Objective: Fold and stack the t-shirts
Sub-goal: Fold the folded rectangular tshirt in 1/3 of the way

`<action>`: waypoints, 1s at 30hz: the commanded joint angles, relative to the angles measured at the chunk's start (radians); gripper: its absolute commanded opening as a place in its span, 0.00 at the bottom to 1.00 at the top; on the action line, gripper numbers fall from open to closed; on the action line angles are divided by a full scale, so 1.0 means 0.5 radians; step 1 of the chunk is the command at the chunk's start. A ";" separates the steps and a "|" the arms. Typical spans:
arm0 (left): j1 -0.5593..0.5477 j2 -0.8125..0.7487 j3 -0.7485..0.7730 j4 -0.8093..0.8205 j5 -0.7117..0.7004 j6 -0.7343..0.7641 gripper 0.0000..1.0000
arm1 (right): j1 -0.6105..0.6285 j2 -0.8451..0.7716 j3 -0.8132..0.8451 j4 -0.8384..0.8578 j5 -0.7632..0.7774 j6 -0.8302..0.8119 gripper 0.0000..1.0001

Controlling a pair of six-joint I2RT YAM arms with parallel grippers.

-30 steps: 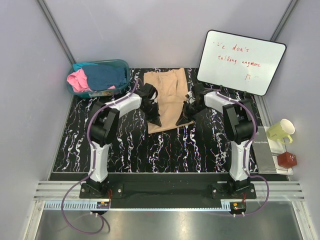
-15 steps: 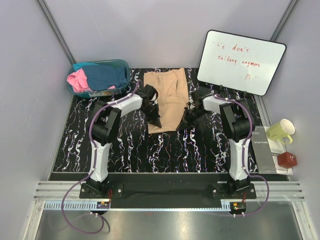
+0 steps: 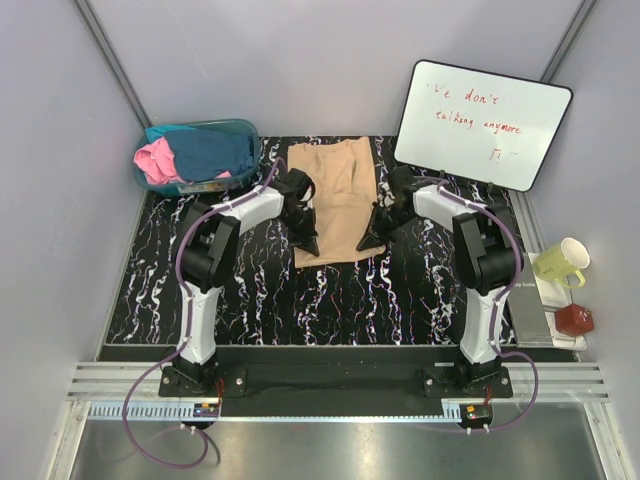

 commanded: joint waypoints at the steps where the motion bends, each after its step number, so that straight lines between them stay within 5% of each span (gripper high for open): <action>1: 0.004 -0.121 0.012 -0.086 -0.085 0.078 0.00 | -0.028 -0.089 0.035 -0.031 0.165 -0.067 0.00; 12: 0.004 -0.118 0.034 -0.200 -0.189 0.148 0.00 | -0.028 0.114 -0.033 -0.328 0.585 -0.101 0.00; 19: 0.007 -0.323 0.043 -0.249 -0.253 0.256 0.02 | -0.028 -0.121 0.053 -0.310 0.429 -0.245 0.00; 20: 0.004 -0.427 0.040 -0.249 -0.278 0.265 0.06 | -0.028 -0.174 0.071 -0.316 0.441 -0.257 0.00; 22: 0.013 -0.587 0.006 -0.249 -0.345 0.274 0.37 | -0.037 -0.315 0.068 -0.316 0.496 -0.276 0.06; 23: 0.022 -0.630 -0.015 -0.246 -0.358 0.271 0.52 | -0.046 -0.355 0.041 -0.316 0.509 -0.276 0.11; 24: 0.044 -0.673 -0.076 -0.246 -0.370 0.253 0.75 | -0.073 -0.428 0.016 -0.316 0.530 -0.273 0.33; 25: 0.059 -0.753 -0.113 -0.237 -0.382 0.244 0.87 | -0.089 -0.459 -0.011 -0.313 0.539 -0.261 0.49; 28: 0.117 -0.863 -0.300 -0.191 -0.325 0.182 0.99 | -0.172 -0.570 -0.155 -0.310 0.616 -0.209 0.86; 30: 0.163 -0.894 -0.481 -0.117 -0.239 0.109 0.99 | -0.218 -0.628 -0.272 -0.307 0.662 -0.166 0.98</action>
